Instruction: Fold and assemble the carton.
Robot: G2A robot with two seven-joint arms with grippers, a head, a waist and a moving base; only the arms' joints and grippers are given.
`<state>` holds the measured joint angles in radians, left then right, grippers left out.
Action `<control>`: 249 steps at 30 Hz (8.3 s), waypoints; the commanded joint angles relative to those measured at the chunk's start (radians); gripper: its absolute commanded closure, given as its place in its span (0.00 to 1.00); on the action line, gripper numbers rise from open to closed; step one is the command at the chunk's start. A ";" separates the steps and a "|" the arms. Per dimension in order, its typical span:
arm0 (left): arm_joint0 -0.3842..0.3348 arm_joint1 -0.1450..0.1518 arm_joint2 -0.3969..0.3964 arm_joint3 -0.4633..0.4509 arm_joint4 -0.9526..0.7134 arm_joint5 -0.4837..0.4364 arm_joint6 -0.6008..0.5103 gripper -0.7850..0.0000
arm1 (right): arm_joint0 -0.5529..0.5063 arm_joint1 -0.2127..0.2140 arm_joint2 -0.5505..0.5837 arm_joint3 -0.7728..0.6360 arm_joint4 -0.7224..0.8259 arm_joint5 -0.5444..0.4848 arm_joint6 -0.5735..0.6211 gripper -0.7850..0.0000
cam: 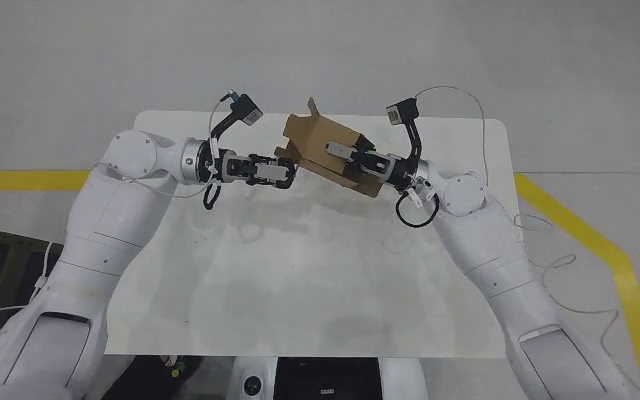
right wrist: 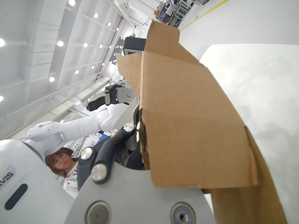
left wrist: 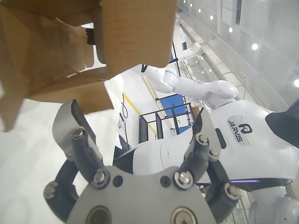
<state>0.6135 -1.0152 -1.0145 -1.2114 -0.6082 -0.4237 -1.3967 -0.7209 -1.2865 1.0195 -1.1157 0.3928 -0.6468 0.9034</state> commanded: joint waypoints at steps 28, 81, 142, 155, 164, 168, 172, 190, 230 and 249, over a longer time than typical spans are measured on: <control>-0.015 -0.015 0.038 0.068 0.343 -0.133 0.229 0.00 | -0.075 0.060 0.110 -0.201 0.101 0.111 0.267 1.00; 0.003 -0.015 0.040 0.037 0.346 -0.124 0.195 0.00 | -0.032 0.029 0.065 -0.123 0.129 0.015 0.139 1.00; -0.054 -0.018 0.006 0.150 0.317 -0.105 0.228 0.00 | -0.024 0.027 -0.045 -0.141 0.086 0.141 0.377 1.00; -0.052 -0.021 0.015 0.139 0.314 -0.131 0.205 0.00 | 0.004 0.016 -0.051 -0.099 0.095 0.103 0.303 1.00; -0.042 -0.020 0.013 0.118 0.312 -0.130 0.196 0.00 | 0.000 0.016 -0.041 -0.105 0.083 0.094 0.261 1.00; -0.037 -0.019 0.014 0.110 0.315 -0.131 0.194 0.00 | 0.000 0.014 -0.042 -0.106 0.081 0.093 0.249 1.00; -0.032 -0.019 0.014 0.102 0.315 -0.129 0.192 0.00 | 0.002 0.012 -0.046 -0.110 0.081 0.090 0.246 1.00; -0.025 -0.018 0.011 0.093 0.315 -0.128 0.191 0.00 | 0.010 0.006 -0.059 -0.092 0.088 0.083 0.258 1.00; 0.005 -0.003 -0.021 0.042 0.459 -0.162 0.291 0.00 | -0.038 0.053 0.023 -0.155 -0.153 0.204 0.157 1.00; 0.008 -0.003 -0.009 0.041 0.477 -0.157 0.304 0.00 | -0.056 0.058 0.033 -0.210 -0.080 0.181 0.165 1.00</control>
<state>0.6218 -1.0184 -1.0244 -1.1711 -0.1293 -0.5814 -1.0908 -0.7776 -1.2279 1.0544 -1.3248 0.3107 -0.4648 1.0672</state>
